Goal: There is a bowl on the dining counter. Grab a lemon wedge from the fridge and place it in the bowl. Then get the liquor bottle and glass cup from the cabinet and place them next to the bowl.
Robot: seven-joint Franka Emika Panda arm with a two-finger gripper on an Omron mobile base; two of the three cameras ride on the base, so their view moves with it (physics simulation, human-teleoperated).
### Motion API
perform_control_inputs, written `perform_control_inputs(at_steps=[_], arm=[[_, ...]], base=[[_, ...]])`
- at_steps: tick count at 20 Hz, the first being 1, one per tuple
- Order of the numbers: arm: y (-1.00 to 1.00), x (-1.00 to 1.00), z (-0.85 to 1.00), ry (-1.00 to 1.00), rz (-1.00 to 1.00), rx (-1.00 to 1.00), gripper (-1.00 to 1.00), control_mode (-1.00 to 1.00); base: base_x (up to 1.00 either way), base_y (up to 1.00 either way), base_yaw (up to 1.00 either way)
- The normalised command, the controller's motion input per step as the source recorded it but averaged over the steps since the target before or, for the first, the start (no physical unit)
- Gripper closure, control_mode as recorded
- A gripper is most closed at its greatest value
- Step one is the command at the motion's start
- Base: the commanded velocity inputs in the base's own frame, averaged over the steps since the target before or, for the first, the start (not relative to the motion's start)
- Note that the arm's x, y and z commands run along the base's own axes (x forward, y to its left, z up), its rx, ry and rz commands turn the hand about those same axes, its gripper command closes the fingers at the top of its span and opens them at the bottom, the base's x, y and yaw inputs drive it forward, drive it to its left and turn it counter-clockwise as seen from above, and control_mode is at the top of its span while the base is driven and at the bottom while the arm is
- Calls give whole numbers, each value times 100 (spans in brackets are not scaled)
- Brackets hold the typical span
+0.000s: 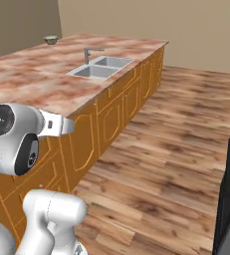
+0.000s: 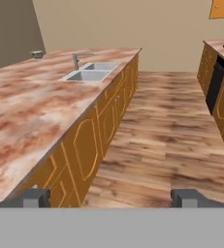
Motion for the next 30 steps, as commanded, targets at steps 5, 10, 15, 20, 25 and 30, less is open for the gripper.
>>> perform_control_inputs(at_steps=[5,10,15,20,25,30], arm=[[0,0,0,0,0,0,-100,100],[0,0,0,0,0,0,-100,100],[0,0,0,0,0,0,-100,100],[0,0,0,0,0,0,-100,100],[0,0,0,0,0,0,-100,100],[0,0,0,0,0,0,-100,100]], base=[[99,-74,-12],[100,-52,-24],[100,-14,-33],[100,1,-37],[100,22,-32],[100,50,-25]])
